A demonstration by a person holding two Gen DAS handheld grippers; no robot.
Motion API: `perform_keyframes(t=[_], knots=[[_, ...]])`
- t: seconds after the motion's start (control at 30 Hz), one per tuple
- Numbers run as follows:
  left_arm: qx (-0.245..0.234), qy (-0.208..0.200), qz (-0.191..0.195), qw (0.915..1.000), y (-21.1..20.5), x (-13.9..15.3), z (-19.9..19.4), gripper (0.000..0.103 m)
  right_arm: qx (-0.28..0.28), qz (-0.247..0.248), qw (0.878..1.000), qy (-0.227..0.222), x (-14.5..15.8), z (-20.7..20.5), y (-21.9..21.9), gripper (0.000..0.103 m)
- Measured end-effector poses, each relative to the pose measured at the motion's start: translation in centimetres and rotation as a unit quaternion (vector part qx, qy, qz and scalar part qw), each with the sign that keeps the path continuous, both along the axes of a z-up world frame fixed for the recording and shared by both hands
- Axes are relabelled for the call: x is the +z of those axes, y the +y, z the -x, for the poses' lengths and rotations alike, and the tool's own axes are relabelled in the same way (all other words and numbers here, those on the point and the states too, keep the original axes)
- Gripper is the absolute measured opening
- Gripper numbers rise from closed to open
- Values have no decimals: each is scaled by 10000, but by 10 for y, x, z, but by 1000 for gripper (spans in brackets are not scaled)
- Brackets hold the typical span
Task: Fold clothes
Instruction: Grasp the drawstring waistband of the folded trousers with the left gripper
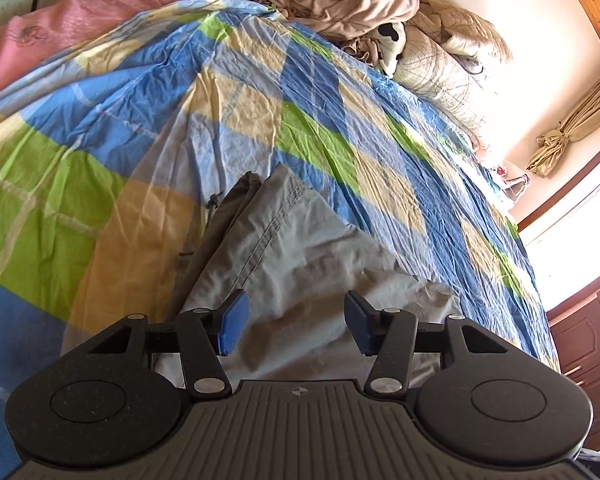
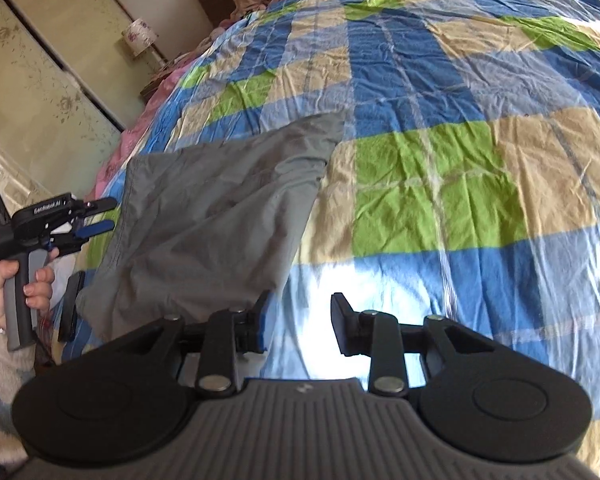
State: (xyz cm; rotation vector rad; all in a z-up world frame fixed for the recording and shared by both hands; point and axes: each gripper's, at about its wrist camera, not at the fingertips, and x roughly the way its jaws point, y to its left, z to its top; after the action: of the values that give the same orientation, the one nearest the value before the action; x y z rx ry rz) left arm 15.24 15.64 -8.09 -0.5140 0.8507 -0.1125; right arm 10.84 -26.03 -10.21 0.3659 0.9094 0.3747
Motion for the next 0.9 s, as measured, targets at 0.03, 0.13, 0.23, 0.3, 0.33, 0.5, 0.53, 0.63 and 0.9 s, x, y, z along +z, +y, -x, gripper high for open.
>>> perform_keyframes(t=[0.03,0.13,0.23,0.3,0.33,0.5,0.53,0.63,0.9], knots=[[-15,21,-24,10000,-4,-2,-8,56,-81,-37,9999,-73,0,-11,4,34],[-13,91,-105,9999,-12,-9,-30,51,-70,98,9996,-270,-1,-43,27,34],[122,75,-205,9997,-13,-18,-45,46,-141,267,9993,-205,-9,-68,41,34],[232,147,-255,9993,-10,-27,-54,41,-154,314,9993,-97,-16,-79,46,34],[287,183,-281,9990,-9,-32,-58,36,-139,324,9994,-18,-20,-83,48,34],[519,292,-494,9970,-2,-49,-64,7,-82,378,9989,266,-42,-73,40,31],[552,298,-525,9966,-1,-51,-64,5,-81,405,9986,341,-47,-71,38,27],[561,296,-539,9965,0,-51,-64,4,-38,505,9977,445,-54,-62,36,17],[444,177,-256,9985,3,-37,-54,26,-351,44,9993,125,-23,-58,18,25]])
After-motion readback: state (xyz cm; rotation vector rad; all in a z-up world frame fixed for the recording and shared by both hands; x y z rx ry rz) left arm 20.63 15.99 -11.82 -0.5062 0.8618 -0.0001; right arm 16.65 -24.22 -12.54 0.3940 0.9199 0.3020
